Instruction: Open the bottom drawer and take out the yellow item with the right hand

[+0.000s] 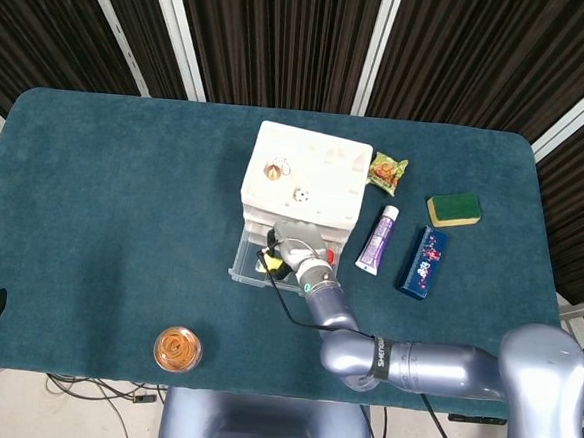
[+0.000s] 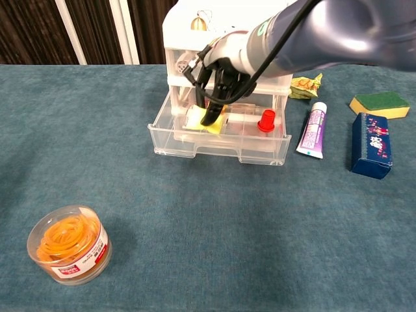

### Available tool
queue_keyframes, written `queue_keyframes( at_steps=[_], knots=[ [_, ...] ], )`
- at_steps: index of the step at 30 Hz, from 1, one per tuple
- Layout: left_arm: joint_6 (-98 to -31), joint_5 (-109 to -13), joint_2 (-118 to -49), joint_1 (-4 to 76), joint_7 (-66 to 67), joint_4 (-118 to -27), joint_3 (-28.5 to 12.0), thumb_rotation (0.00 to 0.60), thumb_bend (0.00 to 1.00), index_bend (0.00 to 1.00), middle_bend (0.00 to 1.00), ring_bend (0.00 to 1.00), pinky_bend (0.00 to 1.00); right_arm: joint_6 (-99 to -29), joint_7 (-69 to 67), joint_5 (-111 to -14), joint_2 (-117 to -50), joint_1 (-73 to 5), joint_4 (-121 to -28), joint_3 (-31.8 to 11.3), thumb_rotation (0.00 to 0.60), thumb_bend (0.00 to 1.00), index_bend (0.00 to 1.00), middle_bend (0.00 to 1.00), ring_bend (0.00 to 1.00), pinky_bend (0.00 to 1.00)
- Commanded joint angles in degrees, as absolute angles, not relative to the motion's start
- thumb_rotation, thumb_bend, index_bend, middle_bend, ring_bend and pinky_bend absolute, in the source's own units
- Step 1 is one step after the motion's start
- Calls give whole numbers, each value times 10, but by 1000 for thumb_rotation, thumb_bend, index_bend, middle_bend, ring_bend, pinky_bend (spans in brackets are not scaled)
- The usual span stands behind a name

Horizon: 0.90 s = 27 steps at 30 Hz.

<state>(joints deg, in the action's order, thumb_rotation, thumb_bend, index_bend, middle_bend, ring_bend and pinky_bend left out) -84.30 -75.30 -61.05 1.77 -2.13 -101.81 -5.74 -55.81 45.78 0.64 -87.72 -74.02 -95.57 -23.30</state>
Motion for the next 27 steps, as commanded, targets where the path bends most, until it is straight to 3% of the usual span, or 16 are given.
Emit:
queue_keyframes(
  at_steps=[1,16,27],
  knots=[
    [-843,-753,-611,18,-21,-1018,-57,600,402,90,2,0,0,-557,443,-4,-863,-730,-972,-233,600,550,612,1000,1000,1000],
    [-845,-753,-612,18,-15,-1017,-57,600,402,90,3,0,0,-550,322,-96,-738,-648,-1113,-263,600,550,612,1000,1000,1000],
    [-849,-754,-614,17,-7,-1017,-57,600,402,91,2,0,0,-546,268,-174,-621,-562,-1204,-216,600,546,612,1000,1000,1000]
  ],
)
